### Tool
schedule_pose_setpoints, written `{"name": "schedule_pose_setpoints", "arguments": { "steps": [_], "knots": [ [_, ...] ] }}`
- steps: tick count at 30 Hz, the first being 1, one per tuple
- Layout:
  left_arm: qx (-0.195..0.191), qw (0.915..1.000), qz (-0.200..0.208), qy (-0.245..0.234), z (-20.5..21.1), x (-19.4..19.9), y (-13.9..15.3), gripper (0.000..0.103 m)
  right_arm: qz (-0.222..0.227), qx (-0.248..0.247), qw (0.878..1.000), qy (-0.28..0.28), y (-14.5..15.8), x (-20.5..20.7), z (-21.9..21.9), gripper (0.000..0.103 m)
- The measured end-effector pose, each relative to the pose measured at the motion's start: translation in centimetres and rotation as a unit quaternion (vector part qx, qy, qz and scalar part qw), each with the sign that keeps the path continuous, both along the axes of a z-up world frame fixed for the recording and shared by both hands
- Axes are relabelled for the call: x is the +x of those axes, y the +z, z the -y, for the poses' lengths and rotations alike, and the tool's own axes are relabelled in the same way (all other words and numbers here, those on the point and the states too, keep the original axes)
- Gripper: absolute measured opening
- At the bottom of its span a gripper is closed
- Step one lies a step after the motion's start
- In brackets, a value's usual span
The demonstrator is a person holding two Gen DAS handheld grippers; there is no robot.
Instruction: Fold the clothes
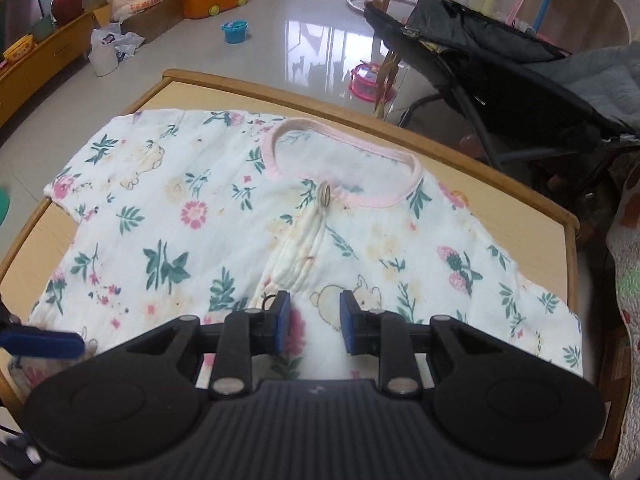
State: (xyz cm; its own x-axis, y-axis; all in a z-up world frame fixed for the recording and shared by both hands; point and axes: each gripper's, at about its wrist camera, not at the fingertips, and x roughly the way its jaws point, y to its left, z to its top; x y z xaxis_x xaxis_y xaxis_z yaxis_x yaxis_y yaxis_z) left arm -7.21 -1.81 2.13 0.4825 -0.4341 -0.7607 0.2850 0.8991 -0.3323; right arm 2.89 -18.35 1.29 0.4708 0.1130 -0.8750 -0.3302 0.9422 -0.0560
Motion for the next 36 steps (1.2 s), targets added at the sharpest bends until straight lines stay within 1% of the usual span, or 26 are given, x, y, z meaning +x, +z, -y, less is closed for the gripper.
{"name": "schedule_pose_setpoints", "arguments": {
  "steps": [2, 4, 6, 8, 11, 14, 17, 22, 25, 27, 28, 29, 33, 36],
  "knots": [
    [0.002, 1.0000, 0.001, 0.005, -0.4, 0.0, 0.3, 0.064, 0.006, -0.004, 1.000, 0.001, 0.1, -0.2, -0.1, 0.026],
    [0.000, 0.9999, 0.006, 0.010, -0.8, 0.0, 0.8, 0.064, 0.029, 0.001, 1.000, -0.007, 1.0, 0.0, 0.2, 0.026],
    [-0.002, 0.9999, 0.008, 0.015, -1.2, 0.0, 1.1, 0.064, 0.049, 0.011, 0.998, -0.035, 1.7, 1.0, 0.9, 0.026],
    [-0.004, 0.9998, 0.010, 0.019, -1.5, -0.1, 1.4, 0.064, 0.057, 0.017, 0.996, -0.064, 1.9, 2.6, 1.5, 0.026],
    [-0.006, 0.9998, 0.008, 0.018, -1.6, -0.1, 1.5, 0.064, 0.047, 0.026, 0.996, -0.070, 1.1, 4.6, 1.2, 0.026],
    [-0.008, 0.9997, 0.008, 0.021, -1.8, 0.0, 1.5, 0.064, 0.033, 0.026, 0.998, -0.047, 0.3, 5.5, -0.1, 0.026],
    [-0.011, 0.9996, 0.008, 0.023, -2.1, 0.1, 1.5, 0.064, 0.028, 0.008, 0.999, -0.041, -0.8, 5.5, -1.3, 0.026],
    [-0.017, 0.9994, 0.009, 0.028, -2.5, 0.3, 1.6, 0.064, 0.030, 0.004, 0.999, -0.041, -0.7, 5.4, -1.2, 0.026],
    [-0.020, 0.9993, 0.009, 0.031, -2.8, 0.5, 1.6, 0.064, 0.050, 0.006, 0.997, -0.051, 0.8, 4.5, -0.3, 0.027],
    [-0.021, 0.9992, 0.009, 0.034, -3.0, 0.6, 1.6, 0.064, 0.058, 0.017, 0.997, -0.057, 2.0, 3.4, 0.6, 0.030],
    [-0.020, 0.9991, 0.009, 0.038, -3.1, 0.6, 1.5, 0.064, 0.058, 0.019, 0.996, -0.060, 2.6, 2.7, 1.0, 0.034],
    [-0.019, 0.9989, 0.006, 0.041, -3.2, 0.6, 1.3, 0.065, 0.058, 0.022, 0.996, -0.064, 2.9, 1.9, 1.5, 0.036],
    [-0.018, 0.9990, -0.007, 0.039, -3.2, 0.4, 0.5, 0.064, 0.045, 0.039, 0.996, -0.072, 3.7, -2.5, 3.1, 0.036],
    [-0.008, 0.9995, -0.002, 0.031, -2.7, 0.1, 0.5, 0.064, 0.028, 0.062, 0.995, -0.072, 3.6, -6.3, 3.8, 0.037]
  ]
}}
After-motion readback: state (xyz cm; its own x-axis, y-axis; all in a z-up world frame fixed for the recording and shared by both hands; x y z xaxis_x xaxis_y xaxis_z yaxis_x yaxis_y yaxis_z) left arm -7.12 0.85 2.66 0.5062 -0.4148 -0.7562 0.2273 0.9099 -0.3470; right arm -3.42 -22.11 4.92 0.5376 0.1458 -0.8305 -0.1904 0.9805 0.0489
